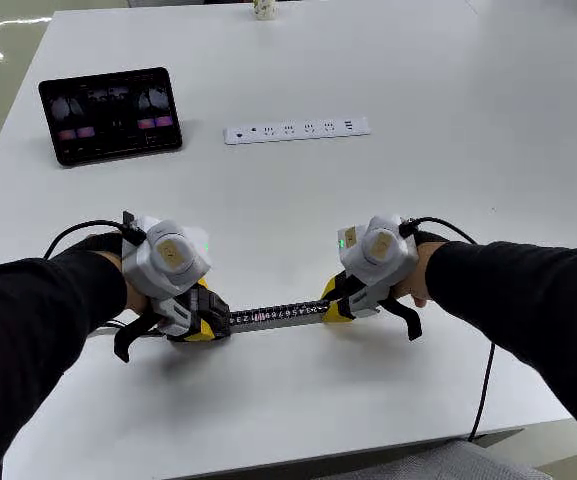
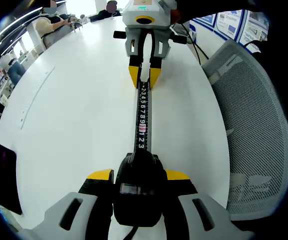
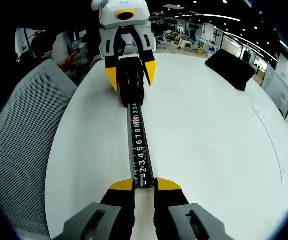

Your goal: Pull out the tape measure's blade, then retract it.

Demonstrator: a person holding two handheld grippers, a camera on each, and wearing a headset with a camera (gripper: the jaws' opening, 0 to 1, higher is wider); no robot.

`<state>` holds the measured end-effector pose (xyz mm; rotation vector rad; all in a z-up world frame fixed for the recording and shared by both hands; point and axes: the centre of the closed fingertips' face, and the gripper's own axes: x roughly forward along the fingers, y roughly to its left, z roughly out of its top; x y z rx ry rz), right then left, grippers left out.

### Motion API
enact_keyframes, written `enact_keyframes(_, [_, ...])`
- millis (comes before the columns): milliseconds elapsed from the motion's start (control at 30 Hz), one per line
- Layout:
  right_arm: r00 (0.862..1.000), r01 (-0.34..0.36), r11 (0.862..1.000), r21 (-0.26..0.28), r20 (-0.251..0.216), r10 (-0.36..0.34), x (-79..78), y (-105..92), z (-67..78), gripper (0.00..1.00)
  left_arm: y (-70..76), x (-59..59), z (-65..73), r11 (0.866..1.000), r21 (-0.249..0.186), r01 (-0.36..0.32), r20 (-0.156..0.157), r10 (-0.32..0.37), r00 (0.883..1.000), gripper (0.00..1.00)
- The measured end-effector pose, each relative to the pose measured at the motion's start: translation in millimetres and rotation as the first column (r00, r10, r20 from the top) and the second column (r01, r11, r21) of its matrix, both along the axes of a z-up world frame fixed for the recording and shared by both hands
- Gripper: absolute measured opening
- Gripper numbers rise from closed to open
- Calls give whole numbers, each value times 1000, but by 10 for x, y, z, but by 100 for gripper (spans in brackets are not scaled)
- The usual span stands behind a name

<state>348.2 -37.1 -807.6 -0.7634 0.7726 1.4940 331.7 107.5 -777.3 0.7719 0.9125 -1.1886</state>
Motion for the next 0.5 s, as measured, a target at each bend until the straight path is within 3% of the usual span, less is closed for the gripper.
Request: enact_keyframes(500, [1000, 10, 1000, -9, -3, -10, 41, -124, 6, 10, 9, 19, -12, 1000, -1, -4, 4, 4, 1000, 32])
